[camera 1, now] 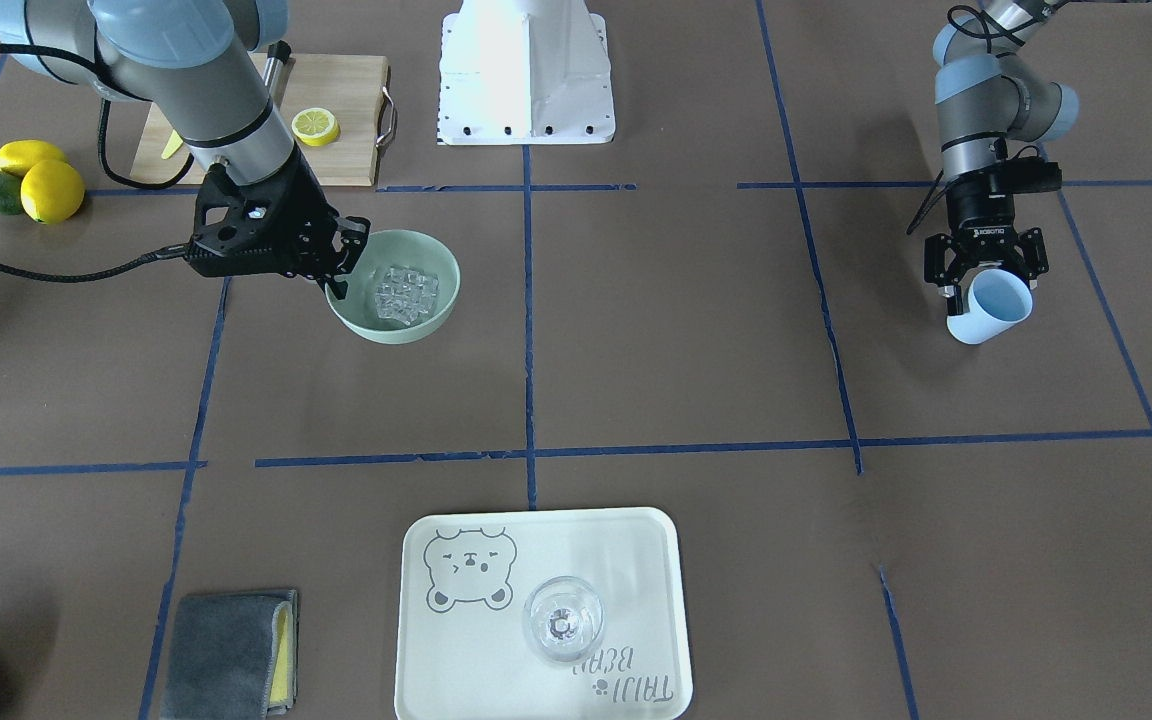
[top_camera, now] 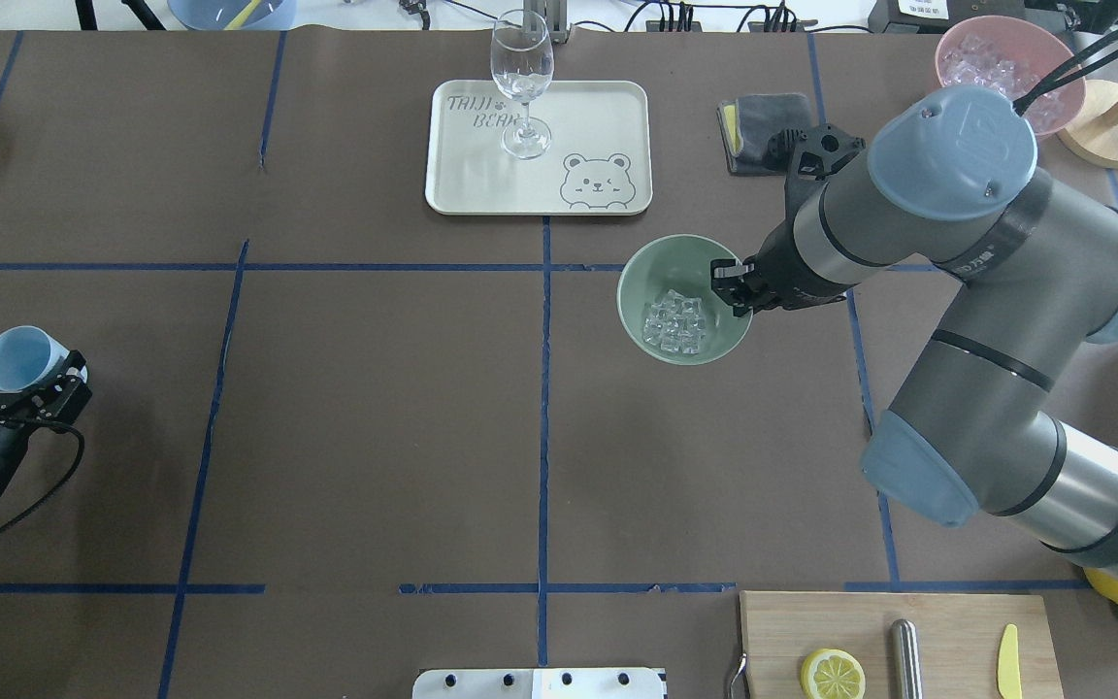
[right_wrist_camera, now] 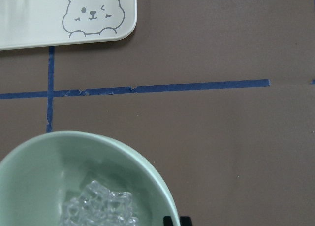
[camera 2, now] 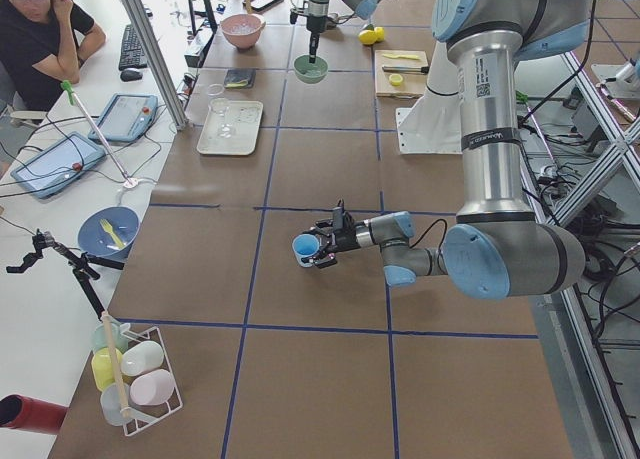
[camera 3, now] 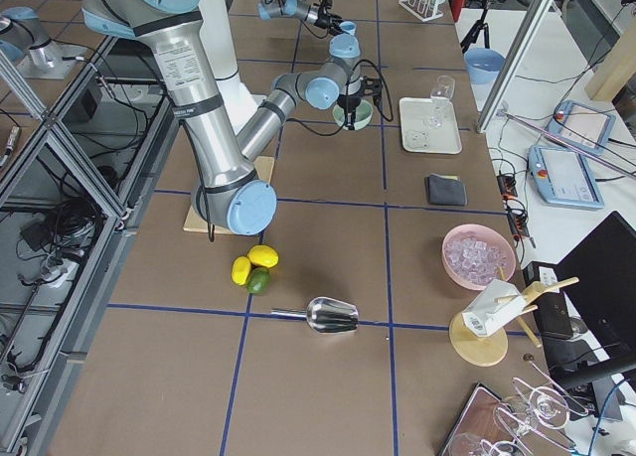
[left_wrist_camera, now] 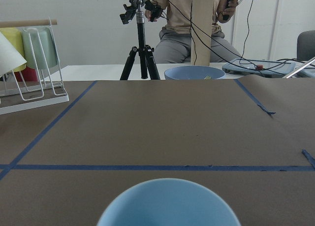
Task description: Pour ice into bowl
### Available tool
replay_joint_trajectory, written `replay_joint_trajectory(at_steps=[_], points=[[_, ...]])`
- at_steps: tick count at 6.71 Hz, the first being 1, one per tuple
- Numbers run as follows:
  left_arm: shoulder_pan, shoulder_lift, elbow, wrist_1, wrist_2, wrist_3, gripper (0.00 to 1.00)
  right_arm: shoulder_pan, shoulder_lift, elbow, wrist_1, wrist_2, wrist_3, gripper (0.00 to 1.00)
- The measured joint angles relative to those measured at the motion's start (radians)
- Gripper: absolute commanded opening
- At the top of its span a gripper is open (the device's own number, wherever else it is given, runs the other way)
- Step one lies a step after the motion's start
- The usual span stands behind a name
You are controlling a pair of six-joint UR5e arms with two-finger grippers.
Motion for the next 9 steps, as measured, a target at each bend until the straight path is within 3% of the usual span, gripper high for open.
replay_joint_trajectory(at_steps=[4, 6, 9], points=[[-0.051, 0.105, -0.133, -0.001, -0.029, 0.120, 1.00, 0.006, -0.098, 0.064, 0.010, 0.000, -0.029, 0.00], [-0.160, 0.113, -0.202, 0.004, -0.162, 0.256, 1.00, 0.013, -0.226, 0.123, 0.028, -0.008, -0.093, 0.00], [-0.373, 0.092, -0.231, 0.023, -0.402, 0.465, 1.00, 0.071, -0.486, 0.108, 0.270, -0.002, -0.192, 0.00]])
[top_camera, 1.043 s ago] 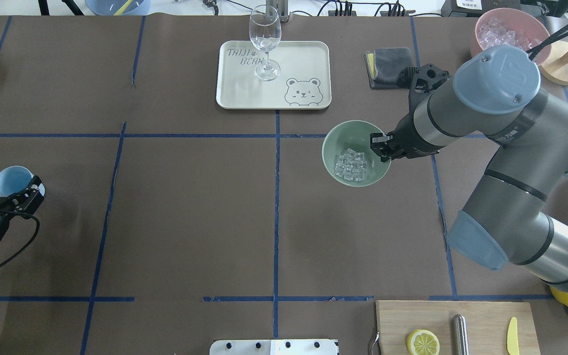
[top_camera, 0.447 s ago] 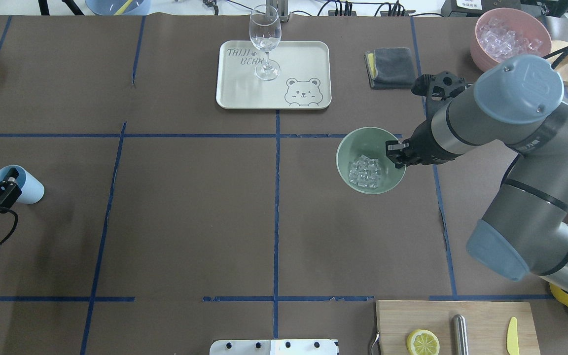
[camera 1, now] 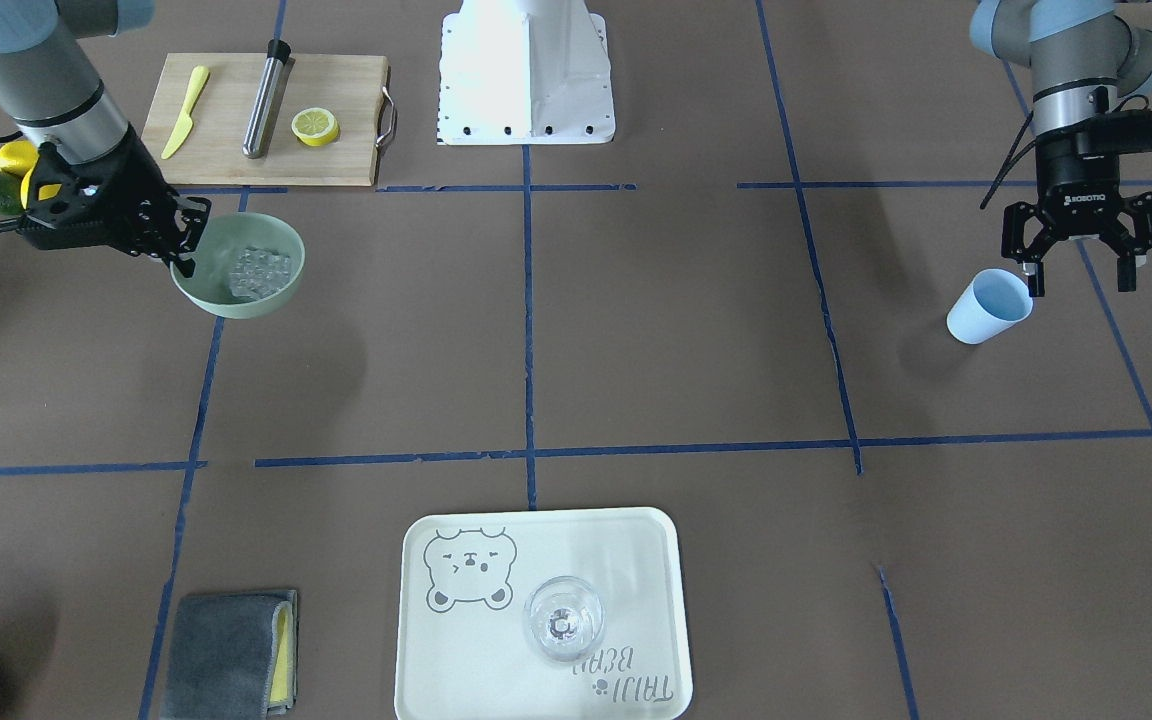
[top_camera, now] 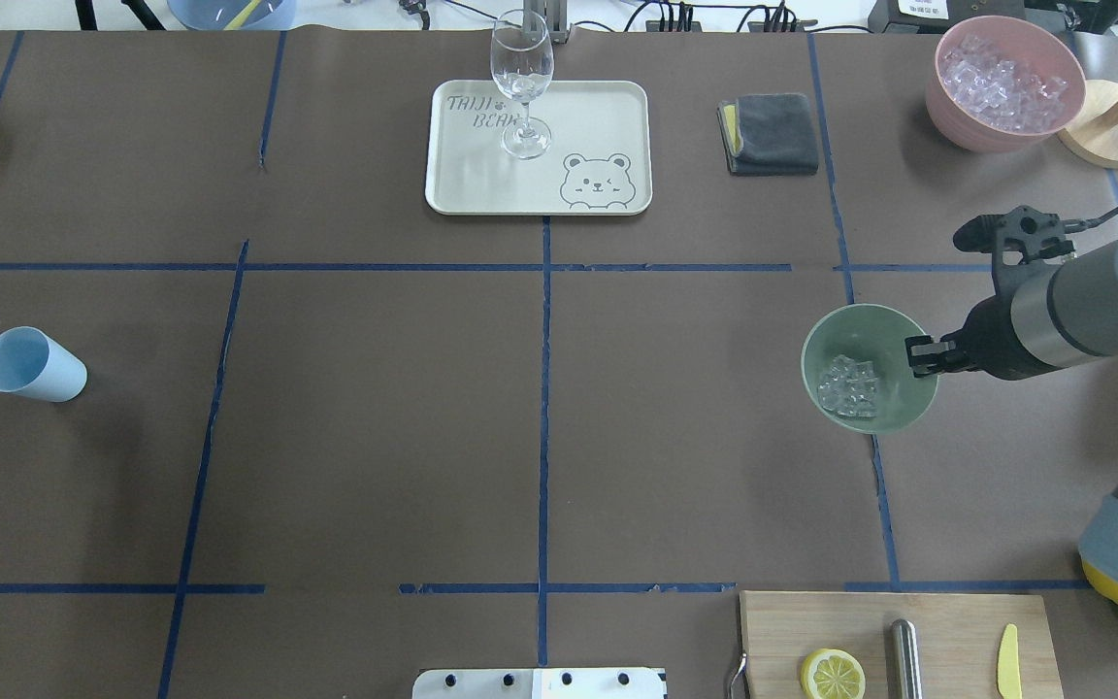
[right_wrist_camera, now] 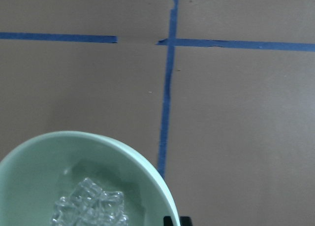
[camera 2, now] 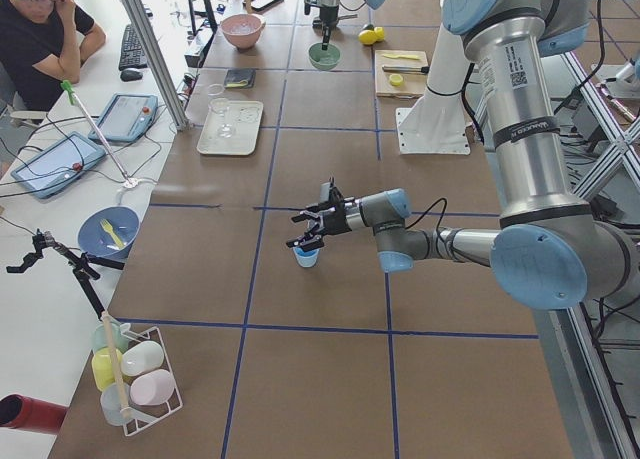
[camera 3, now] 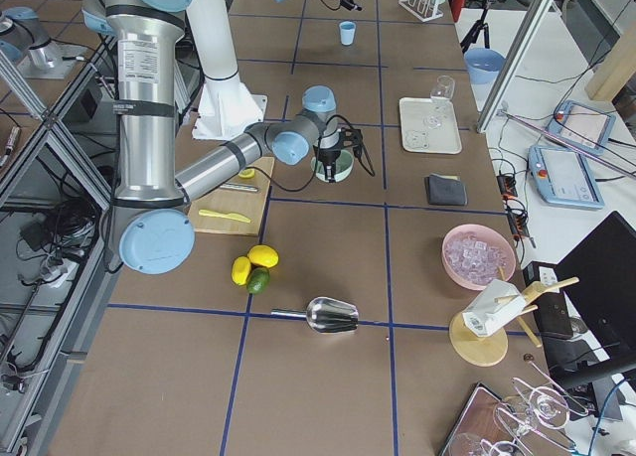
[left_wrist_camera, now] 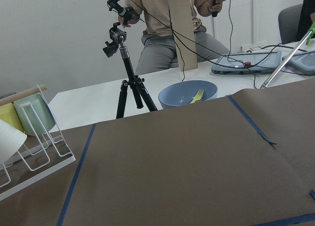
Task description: Pour ice into bowl
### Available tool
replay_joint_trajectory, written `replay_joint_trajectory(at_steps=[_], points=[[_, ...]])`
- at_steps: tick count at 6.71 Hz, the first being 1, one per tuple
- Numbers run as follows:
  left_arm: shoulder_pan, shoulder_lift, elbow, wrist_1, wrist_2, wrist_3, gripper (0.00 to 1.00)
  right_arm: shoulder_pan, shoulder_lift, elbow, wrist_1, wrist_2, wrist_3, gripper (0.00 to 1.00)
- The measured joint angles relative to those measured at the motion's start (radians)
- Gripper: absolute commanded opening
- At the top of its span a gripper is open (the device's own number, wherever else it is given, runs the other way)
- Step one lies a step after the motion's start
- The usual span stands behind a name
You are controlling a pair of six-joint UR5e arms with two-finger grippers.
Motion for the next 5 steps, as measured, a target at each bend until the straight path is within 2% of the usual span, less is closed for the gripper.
replay_joint_trajectory(at_steps=[1, 3, 5], points=[[-0.066, -0.026, 0.000, 0.045, -0.059, 0.057, 1.00, 0.045, -0.058, -0.032, 0.051, 0.016, -0.071, 0.00], [-0.134, -0.083, 0.000, 0.155, -0.102, 0.122, 1.00, 0.098, -0.116, -0.087, 0.077, 0.040, -0.172, 0.00], [-0.162, -0.094, 0.001, 0.173, -0.139, 0.145, 1.00, 0.106, -0.128, -0.135, 0.079, 0.043, -0.193, 0.00]])
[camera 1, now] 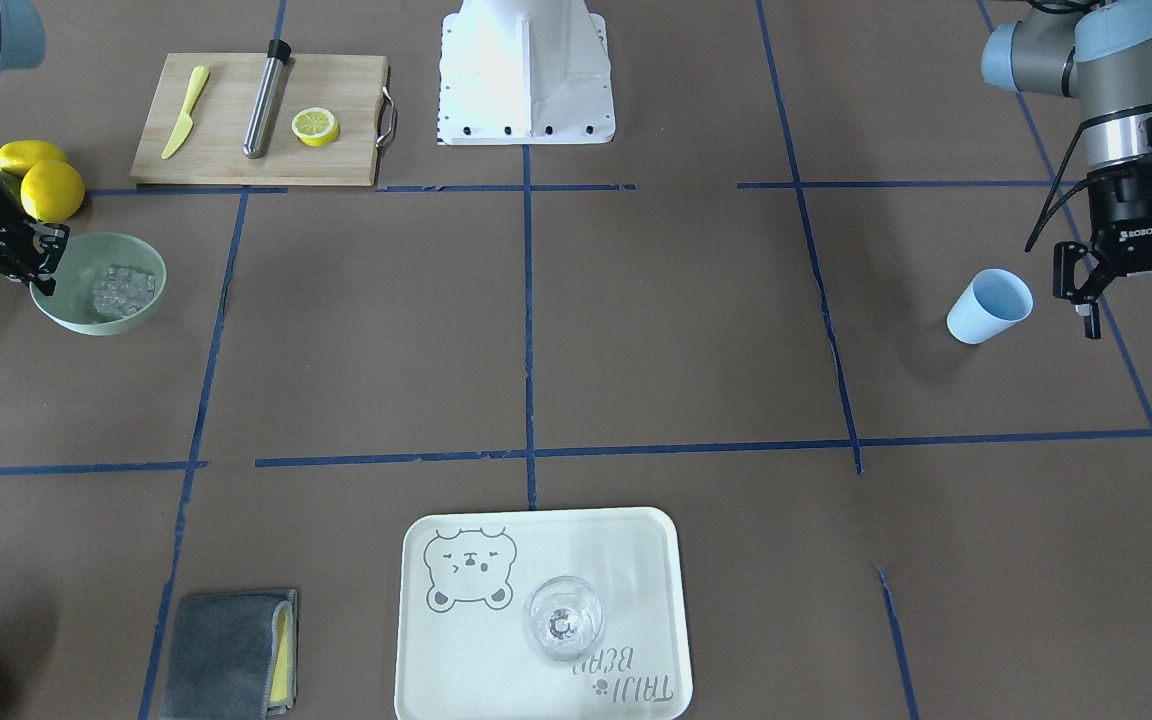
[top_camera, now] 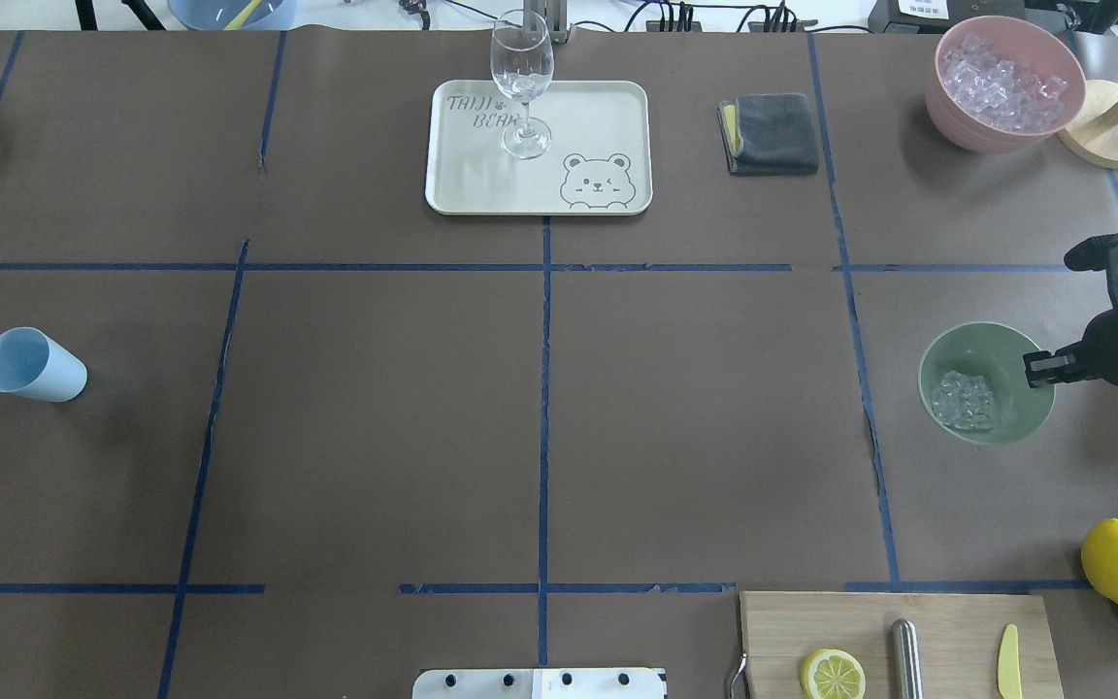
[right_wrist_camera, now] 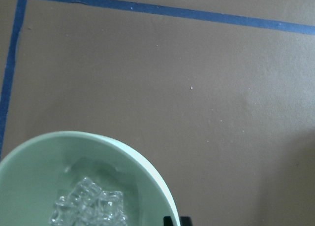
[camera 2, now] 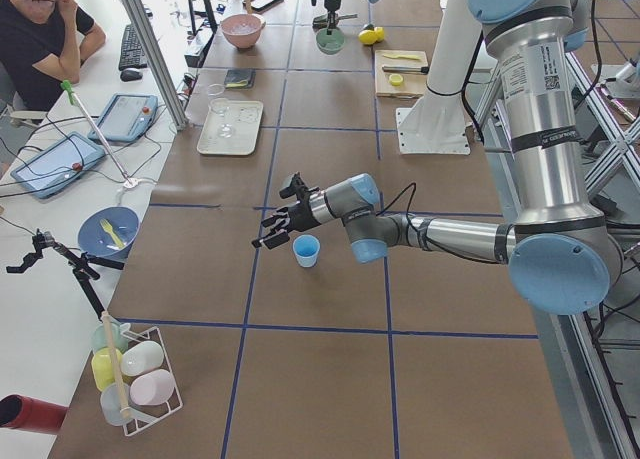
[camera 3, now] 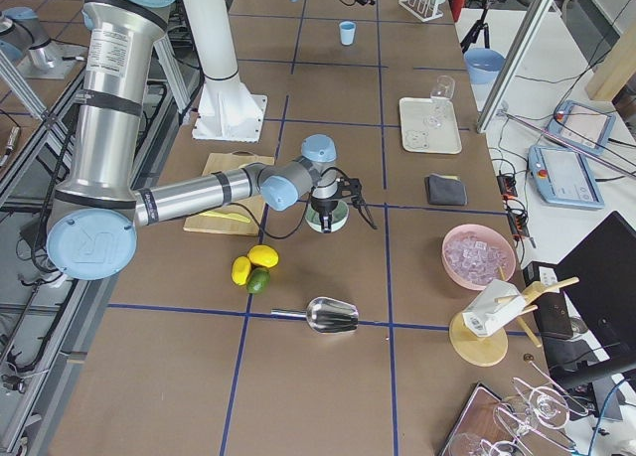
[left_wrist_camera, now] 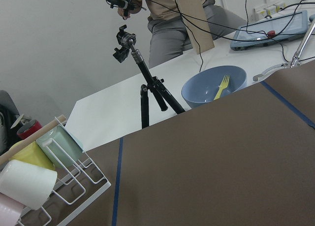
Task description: Pour ice into bowl
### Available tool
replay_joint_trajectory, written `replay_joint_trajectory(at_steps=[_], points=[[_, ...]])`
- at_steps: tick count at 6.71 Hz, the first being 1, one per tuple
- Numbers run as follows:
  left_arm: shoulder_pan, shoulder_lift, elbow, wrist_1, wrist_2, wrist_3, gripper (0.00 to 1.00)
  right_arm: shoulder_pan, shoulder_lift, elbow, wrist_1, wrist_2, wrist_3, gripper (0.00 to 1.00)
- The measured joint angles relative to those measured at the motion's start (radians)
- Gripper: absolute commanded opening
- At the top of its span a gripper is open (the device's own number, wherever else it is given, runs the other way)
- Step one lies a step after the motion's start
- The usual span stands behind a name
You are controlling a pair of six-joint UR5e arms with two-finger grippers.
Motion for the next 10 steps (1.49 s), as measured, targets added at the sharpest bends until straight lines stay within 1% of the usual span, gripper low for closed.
replay_joint_trajectory(at_steps=[1, 2, 3, 5, 7, 8, 9, 10], points=[[-0.003, -0.001, 0.001, 0.000, -0.005, 0.002, 1.00, 0.005, 0.005, -0.021, 0.000, 0.001, -0.002, 0.00], [-0.004, 0.000, 0.002, -0.001, -0.007, 0.002, 1.00, 0.016, 0.010, -0.042, 0.000, 0.004, -0.009, 0.09], [-0.005, 0.001, 0.003, -0.003, -0.008, 0.002, 1.00, 0.030, 0.025, -0.068, 0.000, 0.006, -0.026, 0.99], [-0.008, 0.011, 0.002, -0.005, -0.027, 0.003, 1.00, 0.067, 0.068, -0.118, 0.000, 0.023, -0.090, 1.00], [-0.041, 0.015, 0.000, -0.005, -0.092, 0.036, 1.00, 0.165, 0.077, -0.119, -0.017, 0.064, -0.175, 1.00], [-0.090, 0.015, -0.001, -0.001, -0.150, 0.094, 1.00, 0.232, 0.078, -0.102, -0.076, 0.076, -0.281, 1.00], [-0.172, 0.013, -0.003, 0.010, -0.240, 0.185, 1.00, 0.301, 0.087, -0.068, -0.184, 0.081, -0.416, 1.00], [-0.267, -0.001, -0.004, 0.053, -0.341, 0.290, 1.00, 0.369, 0.100, -0.037, -0.292, 0.084, -0.544, 1.00]])
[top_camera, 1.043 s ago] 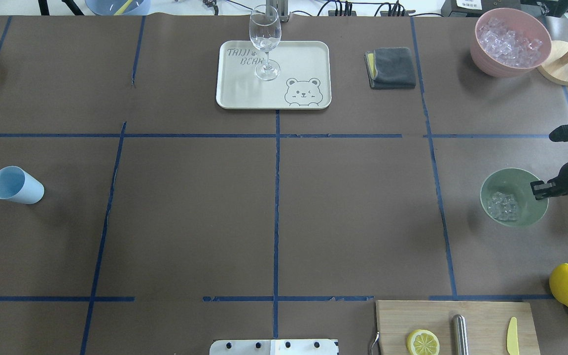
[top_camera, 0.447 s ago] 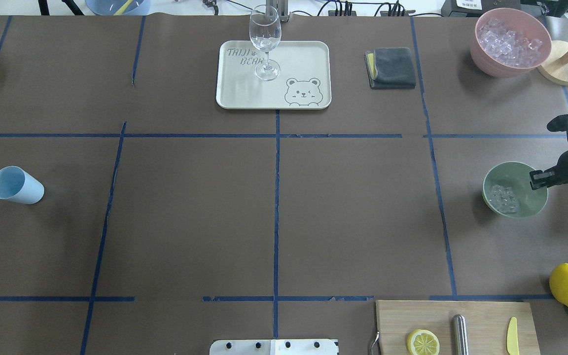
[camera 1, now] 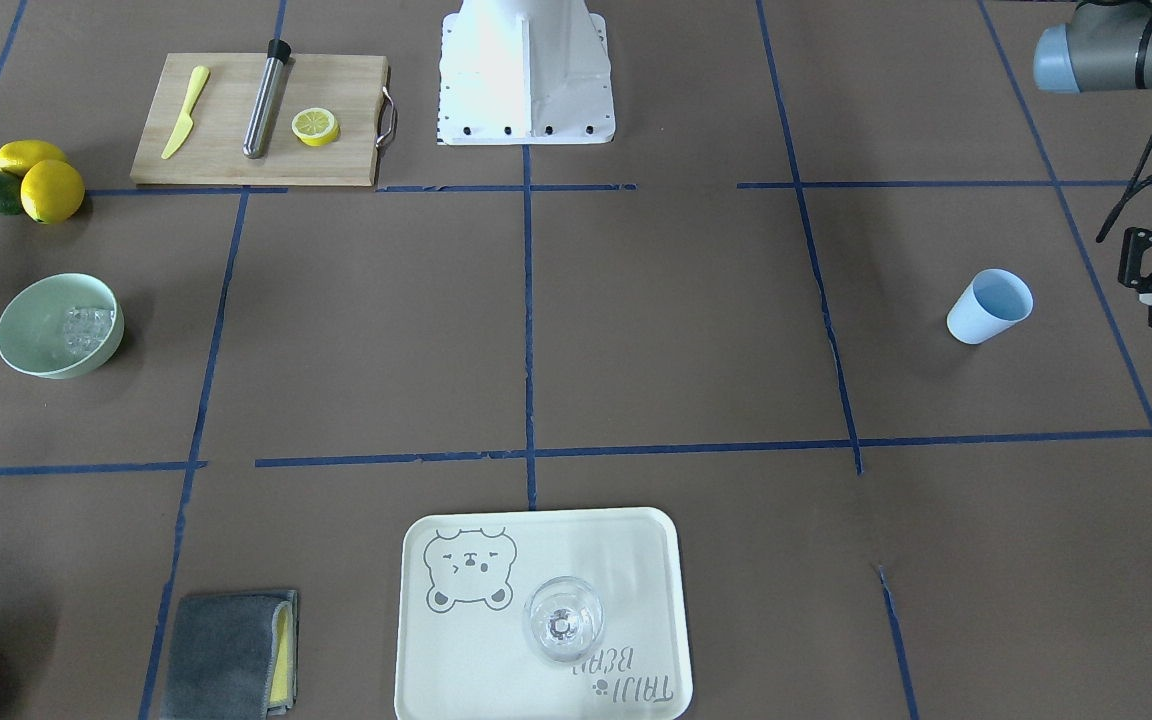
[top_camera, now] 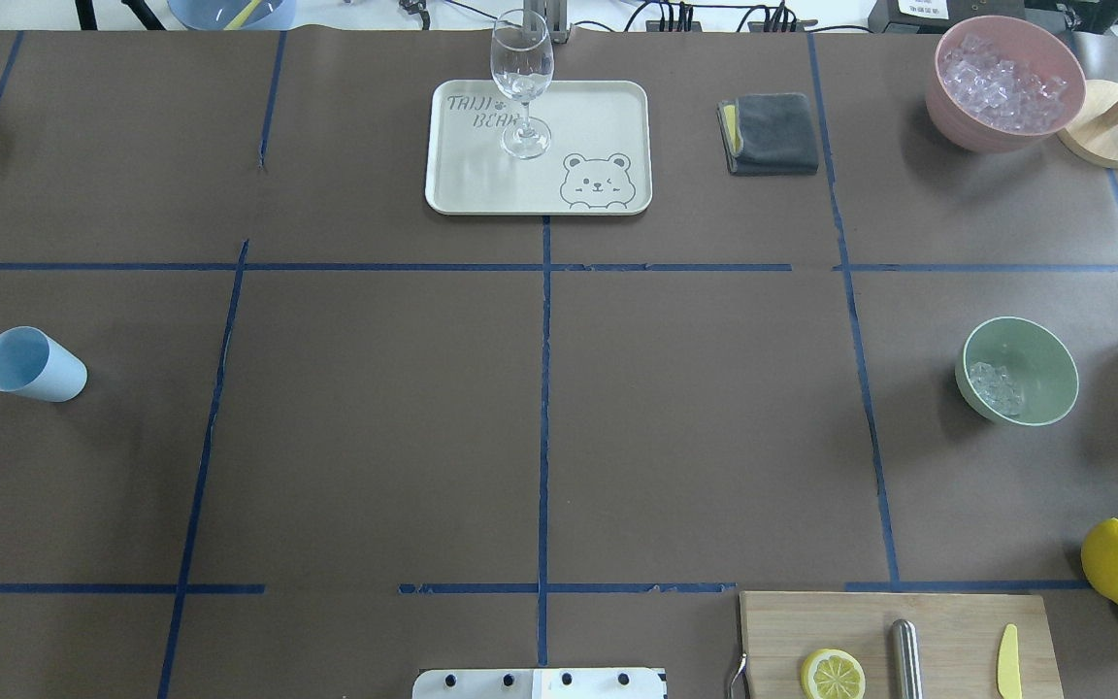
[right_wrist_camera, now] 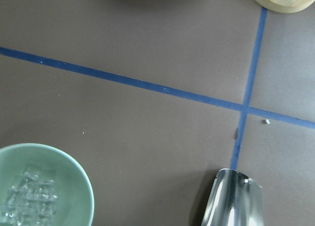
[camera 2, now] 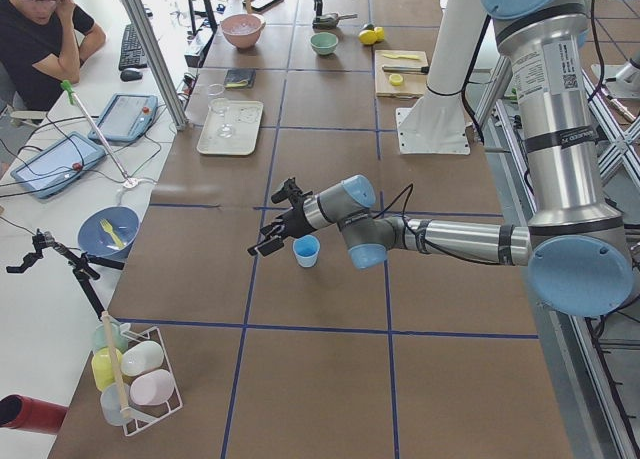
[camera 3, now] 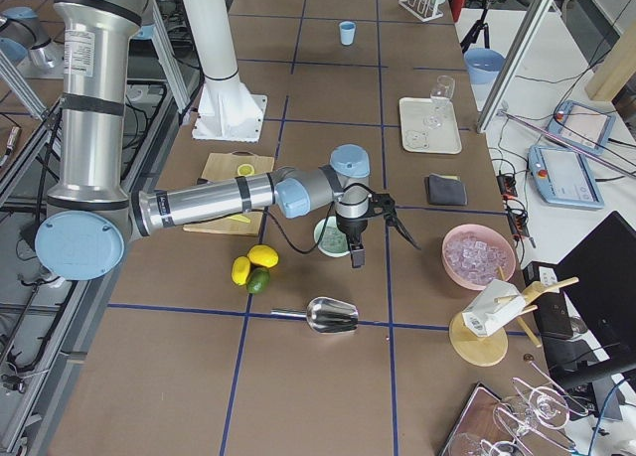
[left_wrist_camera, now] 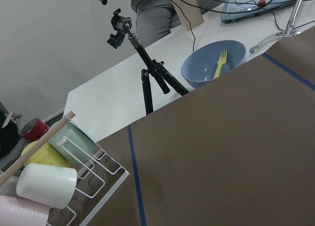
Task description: Pour ice into bowl
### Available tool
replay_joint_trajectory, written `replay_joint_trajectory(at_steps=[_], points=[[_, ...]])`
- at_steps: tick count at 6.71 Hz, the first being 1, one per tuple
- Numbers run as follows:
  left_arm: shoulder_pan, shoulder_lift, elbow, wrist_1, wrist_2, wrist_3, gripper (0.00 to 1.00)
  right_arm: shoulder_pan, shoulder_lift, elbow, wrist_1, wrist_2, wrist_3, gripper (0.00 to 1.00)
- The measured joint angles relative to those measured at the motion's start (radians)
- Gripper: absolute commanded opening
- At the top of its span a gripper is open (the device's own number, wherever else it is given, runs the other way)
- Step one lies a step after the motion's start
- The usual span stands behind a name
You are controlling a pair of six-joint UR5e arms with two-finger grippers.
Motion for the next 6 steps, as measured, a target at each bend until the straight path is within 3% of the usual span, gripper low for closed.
replay_joint_trajectory(at_steps=[2, 3, 4, 6], points=[[-0.184, -0.074, 0.000, 0.203, -0.203, 0.218, 1.00, 0.118, 0.003, 0.010, -0.104, 0.068, -0.189, 1.00], [-0.258, -0.126, 0.000, 0.367, -0.295, 0.291, 1.00, 0.164, -0.001, -0.005, -0.114, 0.119, -0.242, 1.00], [-0.321, -0.167, 0.000, 0.546, -0.390, 0.357, 1.00, 0.201, -0.014, -0.025, -0.116, 0.173, -0.265, 1.00], [-0.432, -0.181, 0.008, 0.761, -0.628, 0.423, 1.00, 0.264, -0.043, -0.053, -0.108, 0.273, -0.266, 1.00]])
